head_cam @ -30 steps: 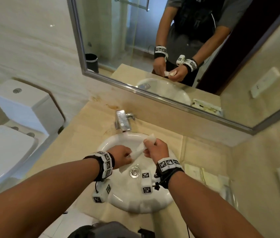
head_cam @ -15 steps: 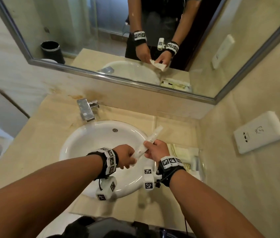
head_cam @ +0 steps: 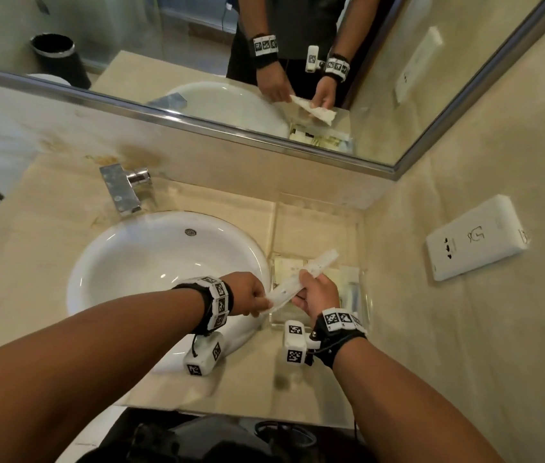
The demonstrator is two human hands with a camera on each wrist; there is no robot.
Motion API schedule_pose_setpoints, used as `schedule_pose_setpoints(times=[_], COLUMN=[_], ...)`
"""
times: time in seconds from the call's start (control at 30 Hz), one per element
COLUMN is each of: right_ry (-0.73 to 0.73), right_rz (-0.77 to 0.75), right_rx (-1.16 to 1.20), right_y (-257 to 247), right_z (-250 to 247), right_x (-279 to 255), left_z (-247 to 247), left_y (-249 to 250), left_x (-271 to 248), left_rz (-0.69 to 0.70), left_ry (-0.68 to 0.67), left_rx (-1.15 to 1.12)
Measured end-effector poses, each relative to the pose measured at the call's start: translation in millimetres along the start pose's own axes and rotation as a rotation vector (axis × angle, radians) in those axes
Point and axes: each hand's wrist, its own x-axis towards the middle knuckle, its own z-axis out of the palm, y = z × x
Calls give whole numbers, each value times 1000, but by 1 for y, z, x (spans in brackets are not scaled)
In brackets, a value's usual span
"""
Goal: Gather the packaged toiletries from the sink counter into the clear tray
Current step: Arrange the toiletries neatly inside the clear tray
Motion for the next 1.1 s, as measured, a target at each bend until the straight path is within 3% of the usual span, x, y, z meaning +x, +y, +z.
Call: schedule_pose_setpoints(times=[0.07, 0.13, 0.23, 0.33, 0.47, 0.67, 0.8, 1.1], right_ry=[50, 45, -140, -289, -331, -279, -275, -306], right_rz=[-95, -264, -381, -400, -446, -503, -556, -513], right_rx=[-173, -520, -1097, -1378, -1475, -1569, -1647, -1644], right_y=[-6, -13, -15, -10, -7, 7, 12, 19], right_z=[-17, -36, -51, -57, -55, -52, -55, -49], right_x=[5, 8, 17, 21, 20, 32, 44, 61], left_z=[3, 4, 3, 4, 13, 23, 31, 37], left_y=[7, 12, 17, 27, 34, 28, 25, 11], left_x=[8, 16, 28, 35, 41, 53, 59, 70], left_rz=[29, 26, -4, 55, 111, 52, 35, 27], left_ry=[12, 70, 152, 128, 109, 124, 68, 34], left_rx=[55, 96, 40, 62, 296, 477, 529, 467])
